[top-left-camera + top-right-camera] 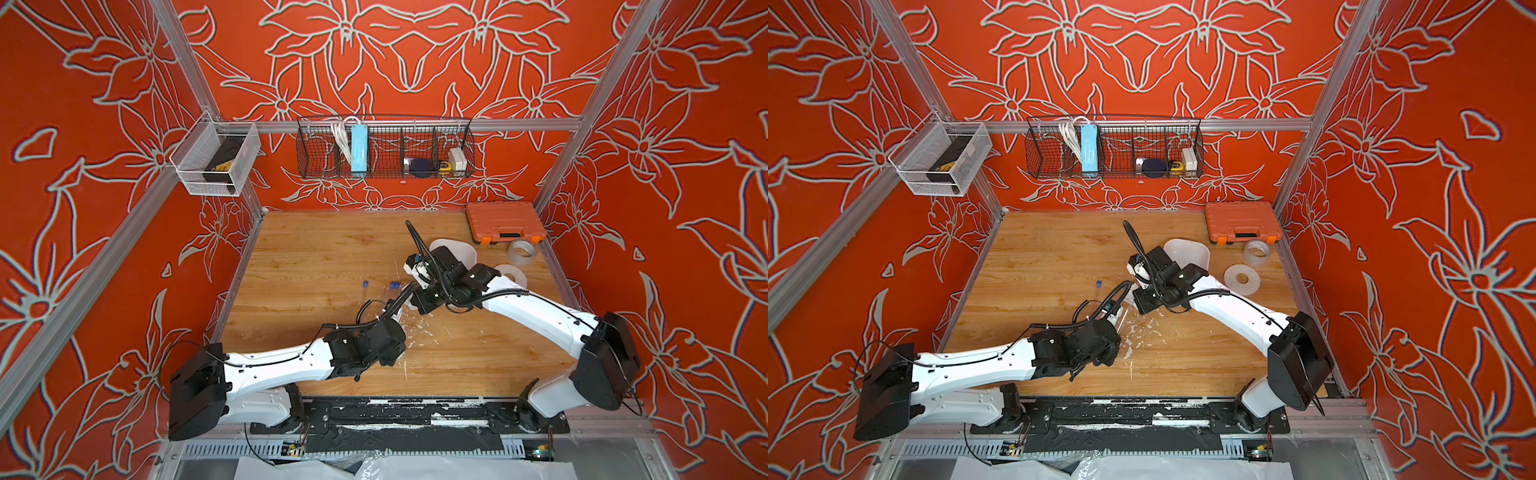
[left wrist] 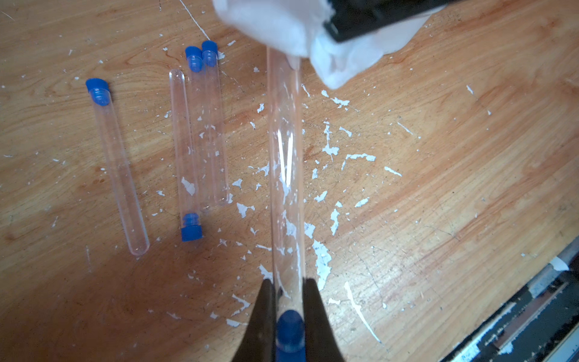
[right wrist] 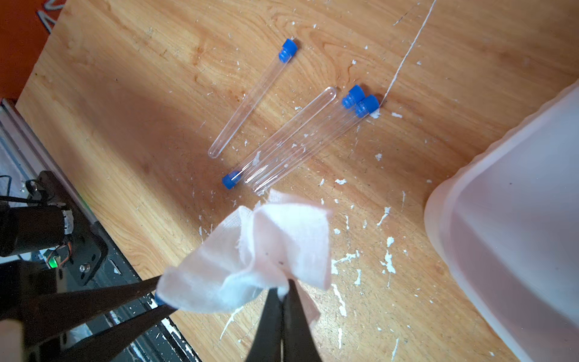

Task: Wipe the exteriors of test tubes
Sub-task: Wipe the dirt from the test tube.

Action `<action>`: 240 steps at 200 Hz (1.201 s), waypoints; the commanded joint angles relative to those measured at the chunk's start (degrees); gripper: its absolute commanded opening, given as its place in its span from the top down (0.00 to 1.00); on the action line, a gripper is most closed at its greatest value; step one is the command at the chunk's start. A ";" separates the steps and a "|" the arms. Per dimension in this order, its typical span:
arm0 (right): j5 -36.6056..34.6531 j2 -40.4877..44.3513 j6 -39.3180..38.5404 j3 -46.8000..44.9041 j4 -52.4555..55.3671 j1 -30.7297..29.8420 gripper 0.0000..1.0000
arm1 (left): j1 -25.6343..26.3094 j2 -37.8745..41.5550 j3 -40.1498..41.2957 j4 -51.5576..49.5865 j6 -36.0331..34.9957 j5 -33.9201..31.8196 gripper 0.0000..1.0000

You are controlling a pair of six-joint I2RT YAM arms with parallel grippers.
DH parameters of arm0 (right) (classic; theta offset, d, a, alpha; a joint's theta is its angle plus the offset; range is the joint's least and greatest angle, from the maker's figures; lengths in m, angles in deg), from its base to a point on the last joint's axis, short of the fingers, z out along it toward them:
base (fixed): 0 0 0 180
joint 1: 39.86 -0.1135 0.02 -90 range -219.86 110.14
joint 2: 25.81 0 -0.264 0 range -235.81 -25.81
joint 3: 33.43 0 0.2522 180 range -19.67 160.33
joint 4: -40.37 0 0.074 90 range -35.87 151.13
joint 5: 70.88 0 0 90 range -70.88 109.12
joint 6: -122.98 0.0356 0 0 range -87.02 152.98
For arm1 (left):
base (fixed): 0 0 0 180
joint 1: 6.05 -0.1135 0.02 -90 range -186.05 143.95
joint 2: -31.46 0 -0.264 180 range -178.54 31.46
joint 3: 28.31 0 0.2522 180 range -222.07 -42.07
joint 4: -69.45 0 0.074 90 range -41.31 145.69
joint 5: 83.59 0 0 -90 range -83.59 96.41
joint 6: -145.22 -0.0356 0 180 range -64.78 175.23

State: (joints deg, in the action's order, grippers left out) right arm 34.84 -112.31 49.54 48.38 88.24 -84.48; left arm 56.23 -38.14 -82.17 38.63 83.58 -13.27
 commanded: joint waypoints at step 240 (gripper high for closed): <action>-0.74 7.09 10.51 -13.92 -18.27 -10.69 1.00 | 0.47 3.72 -2.72 2.79 2.21 2.12 0.94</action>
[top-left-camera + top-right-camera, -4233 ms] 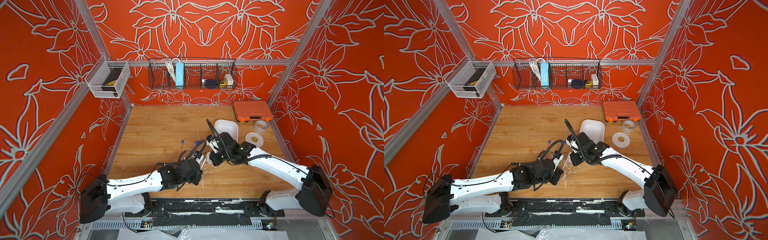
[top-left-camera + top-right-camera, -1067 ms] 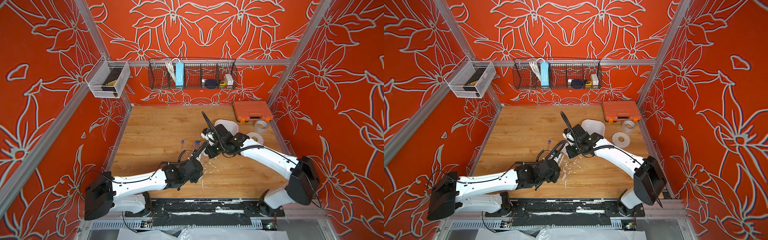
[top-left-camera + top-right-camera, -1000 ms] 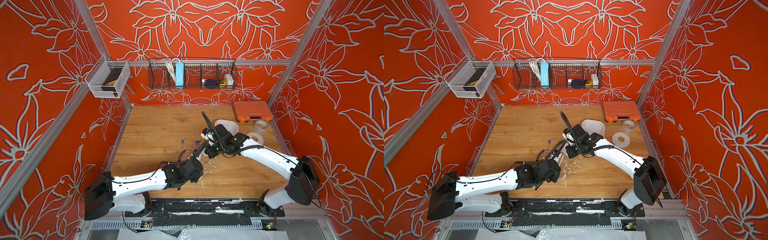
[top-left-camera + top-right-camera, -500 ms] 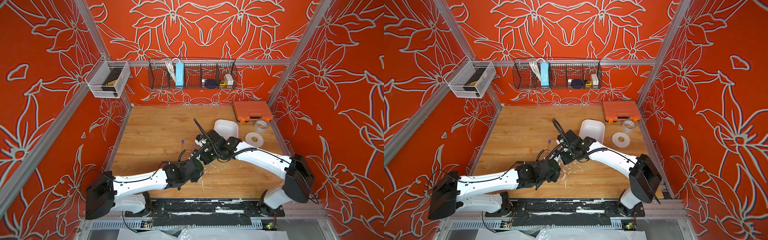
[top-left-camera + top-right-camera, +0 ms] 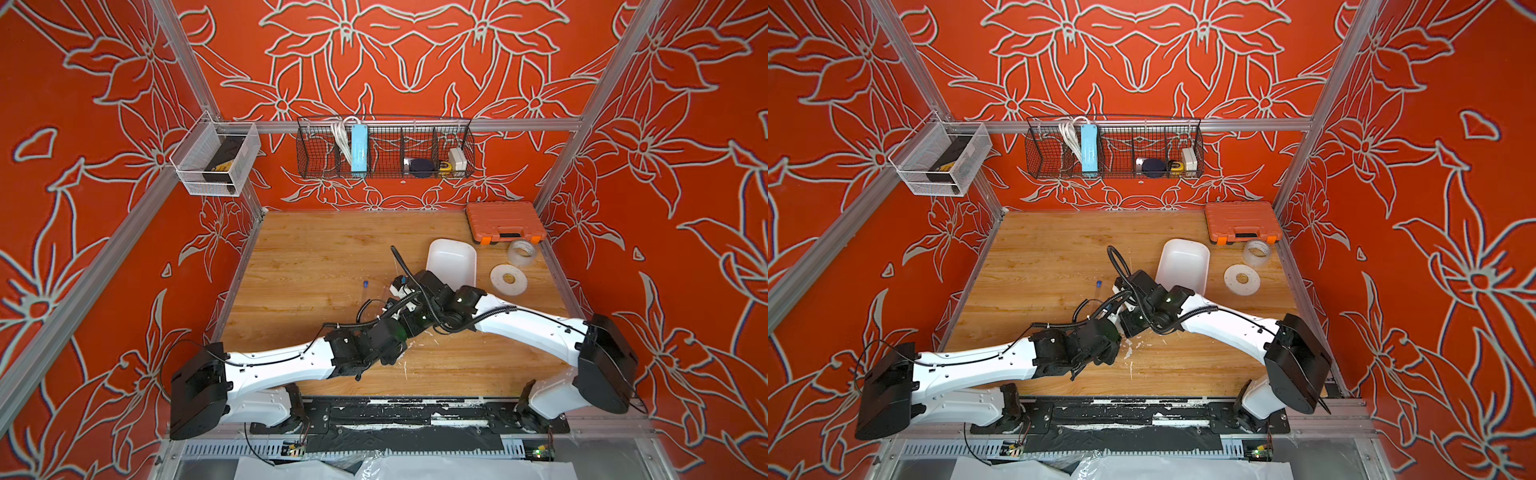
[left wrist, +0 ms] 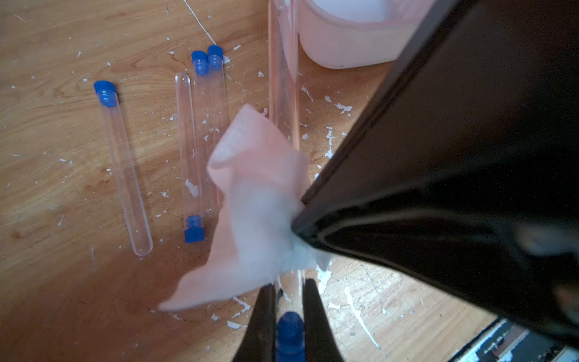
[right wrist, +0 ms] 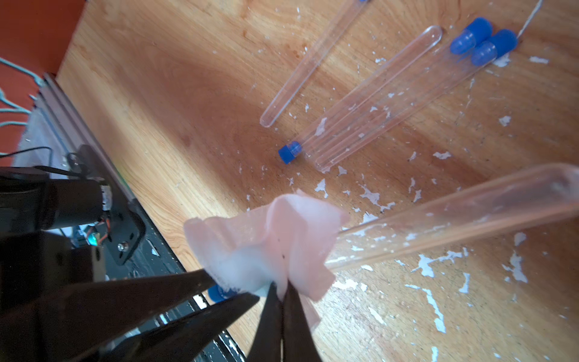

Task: Wipe the exteriors of test tubes
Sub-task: Wipe the dirt from the test tube.

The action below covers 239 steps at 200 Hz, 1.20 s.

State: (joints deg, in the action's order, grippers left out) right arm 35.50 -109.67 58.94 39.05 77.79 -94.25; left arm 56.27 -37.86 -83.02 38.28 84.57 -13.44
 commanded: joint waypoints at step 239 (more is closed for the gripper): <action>6.58 21.11 6.96 -21.13 -29.29 -1.07 1.00 | -3.35 11.27 3.96 12.08 5.88 8.60 0.91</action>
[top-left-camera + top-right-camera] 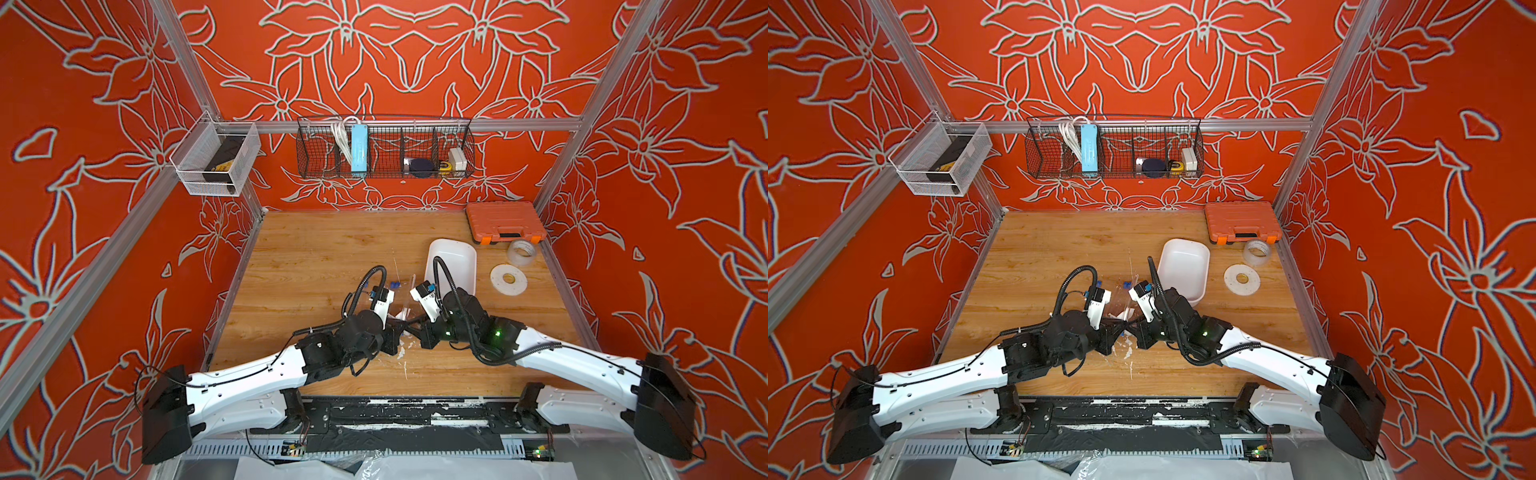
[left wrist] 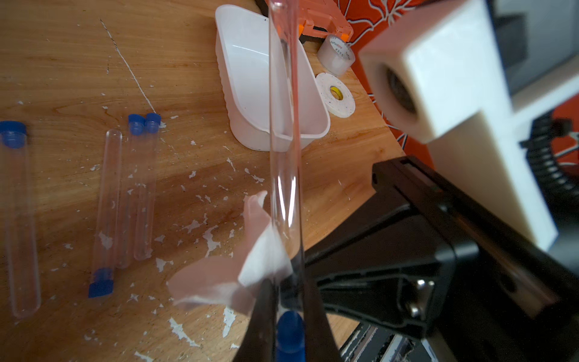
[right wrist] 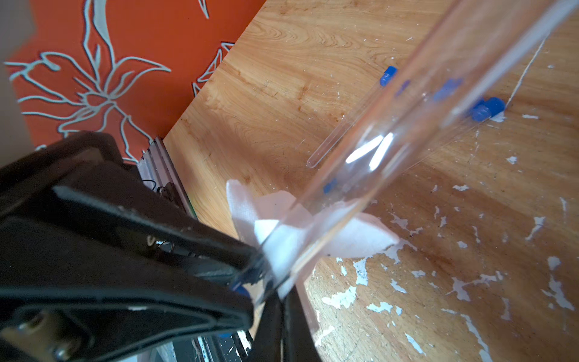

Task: Wipe the exteriors of test tubes
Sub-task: Wipe the dirt from the test tube.

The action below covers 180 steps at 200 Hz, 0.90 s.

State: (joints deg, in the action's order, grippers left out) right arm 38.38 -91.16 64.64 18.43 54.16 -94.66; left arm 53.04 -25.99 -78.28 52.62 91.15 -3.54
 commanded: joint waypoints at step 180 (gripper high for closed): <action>3.43 2.00 -4.06 2.71 -1.71 2.68 1.00 | -0.29 2.81 0.65 -2.99 0.04 1.21 0.91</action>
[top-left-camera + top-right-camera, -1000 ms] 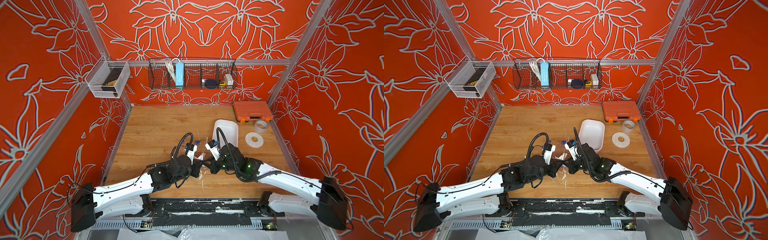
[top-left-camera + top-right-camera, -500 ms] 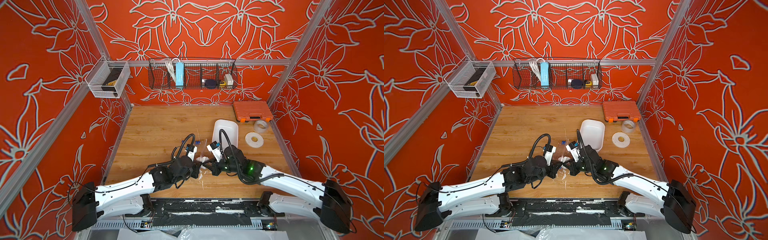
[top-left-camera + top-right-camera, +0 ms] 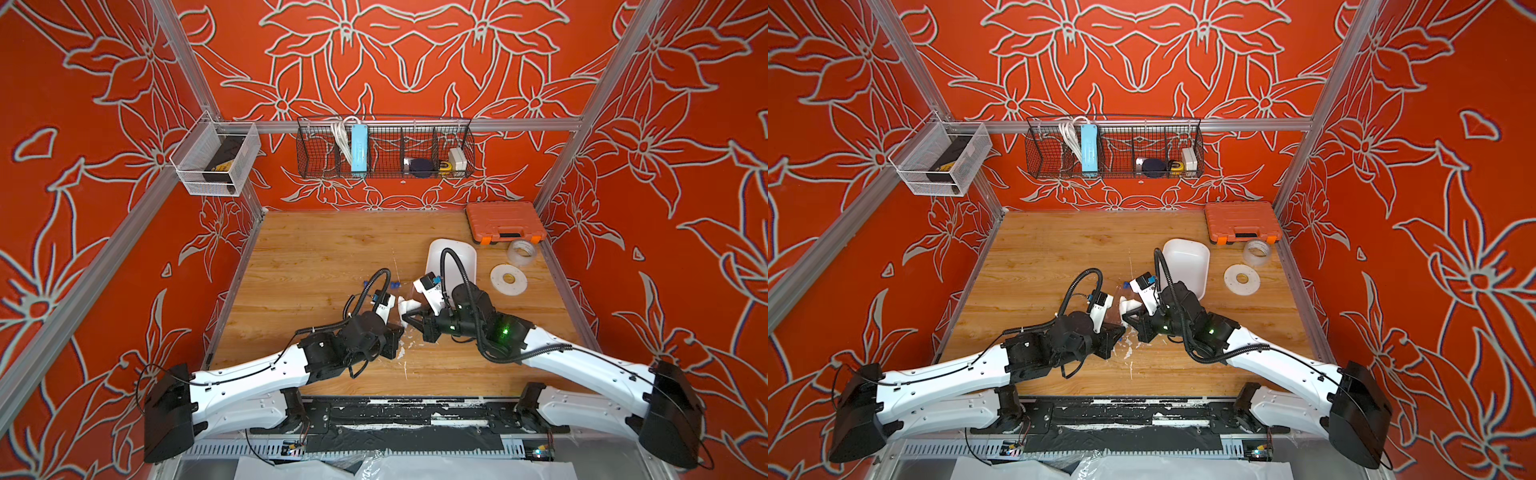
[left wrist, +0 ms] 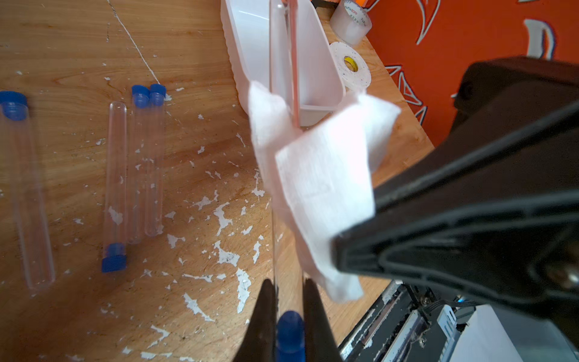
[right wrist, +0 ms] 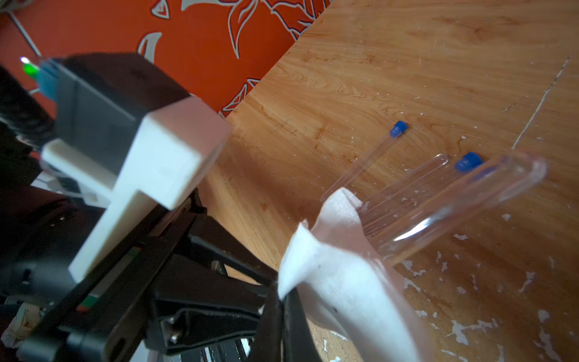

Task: Wipe the exteriors of test tubes
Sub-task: Wipe the dirt from the test tube.

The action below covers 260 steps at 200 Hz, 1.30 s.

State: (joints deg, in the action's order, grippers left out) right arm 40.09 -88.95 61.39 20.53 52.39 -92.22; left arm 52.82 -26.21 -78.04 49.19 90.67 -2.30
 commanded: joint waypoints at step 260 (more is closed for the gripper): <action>0.41 -1.72 -0.22 -2.71 -2.83 -2.45 1.00 | -0.07 -0.34 0.46 3.12 -0.32 2.57 0.91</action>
State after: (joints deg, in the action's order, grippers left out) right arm 40.15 -90.26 63.53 14.37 50.25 -95.93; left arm 52.73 -27.04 -77.95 51.03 90.80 -3.35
